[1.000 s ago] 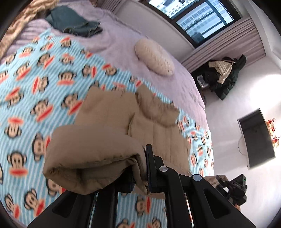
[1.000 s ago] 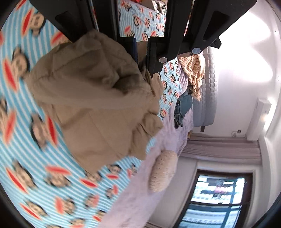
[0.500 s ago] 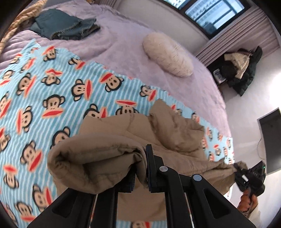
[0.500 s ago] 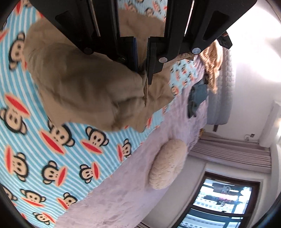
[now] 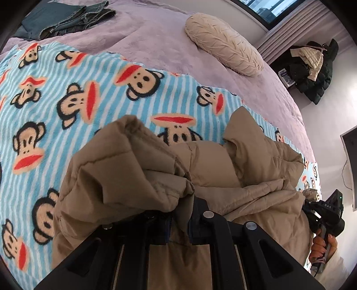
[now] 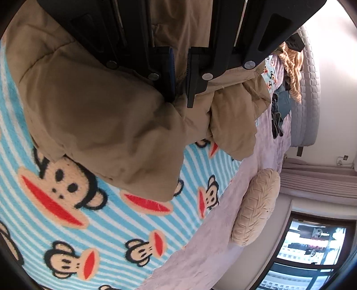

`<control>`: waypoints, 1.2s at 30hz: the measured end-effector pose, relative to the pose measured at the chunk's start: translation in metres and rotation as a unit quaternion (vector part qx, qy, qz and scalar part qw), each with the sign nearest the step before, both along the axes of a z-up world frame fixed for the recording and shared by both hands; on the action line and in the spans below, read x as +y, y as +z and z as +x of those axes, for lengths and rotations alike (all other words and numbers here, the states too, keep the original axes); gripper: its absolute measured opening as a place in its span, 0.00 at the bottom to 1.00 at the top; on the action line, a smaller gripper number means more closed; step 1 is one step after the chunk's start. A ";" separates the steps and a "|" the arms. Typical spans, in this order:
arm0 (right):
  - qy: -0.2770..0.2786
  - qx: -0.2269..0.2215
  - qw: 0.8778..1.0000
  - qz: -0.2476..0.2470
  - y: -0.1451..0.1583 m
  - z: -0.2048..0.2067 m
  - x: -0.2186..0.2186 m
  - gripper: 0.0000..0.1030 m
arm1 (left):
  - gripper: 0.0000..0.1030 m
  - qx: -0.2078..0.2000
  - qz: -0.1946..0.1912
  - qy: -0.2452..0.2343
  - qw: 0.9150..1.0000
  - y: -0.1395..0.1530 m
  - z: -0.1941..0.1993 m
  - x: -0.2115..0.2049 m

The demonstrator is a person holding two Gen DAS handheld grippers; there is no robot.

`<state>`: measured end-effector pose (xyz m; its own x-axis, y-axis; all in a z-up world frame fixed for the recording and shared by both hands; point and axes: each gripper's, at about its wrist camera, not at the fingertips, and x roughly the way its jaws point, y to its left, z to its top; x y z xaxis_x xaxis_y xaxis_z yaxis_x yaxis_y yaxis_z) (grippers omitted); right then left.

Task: Fold large clothes

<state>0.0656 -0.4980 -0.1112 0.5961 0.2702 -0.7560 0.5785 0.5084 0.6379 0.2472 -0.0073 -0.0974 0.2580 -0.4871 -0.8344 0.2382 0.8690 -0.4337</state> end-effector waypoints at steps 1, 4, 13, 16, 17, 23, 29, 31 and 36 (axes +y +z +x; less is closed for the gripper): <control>0.001 -0.001 1.000 0.000 0.000 -0.001 0.000 0.08 | 0.12 -0.005 0.001 0.001 1.000 0.002 -0.002 0.000; 0.001 0.003 1.000 0.005 0.004 -0.001 0.000 0.09 | 0.23 -0.023 0.009 0.001 1.000 0.013 -0.009 0.001; 0.044 -0.038 0.997 -0.046 0.062 -0.021 0.027 0.51 | 0.73 -0.097 0.054 -0.017 0.994 0.068 -0.040 0.010; 0.128 -0.034 0.988 -0.078 0.065 -0.009 0.063 0.24 | 0.47 -0.083 0.046 -0.069 0.993 0.061 -0.046 -0.010; 0.144 -0.031 0.986 -0.077 0.062 -0.005 0.071 0.19 | 0.41 -0.083 0.048 -0.077 0.992 0.058 -0.047 -0.017; 0.187 -0.005 0.975 -0.117 0.026 0.024 0.100 0.12 | 0.41 -0.093 0.085 -0.071 0.989 0.019 -0.041 -0.058; 0.149 0.007 0.976 -0.159 0.026 0.023 0.066 0.04 | 0.41 -0.082 0.086 -0.021 0.993 0.006 -0.009 -0.041; 0.130 0.029 0.970 -0.202 0.035 0.015 0.050 0.04 | 0.41 -0.103 0.118 -0.010 0.988 0.015 -0.005 -0.030; 0.083 0.065 0.970 -0.218 0.041 -0.016 -0.002 0.04 | 0.41 -0.092 0.144 0.015 0.985 0.010 0.009 0.008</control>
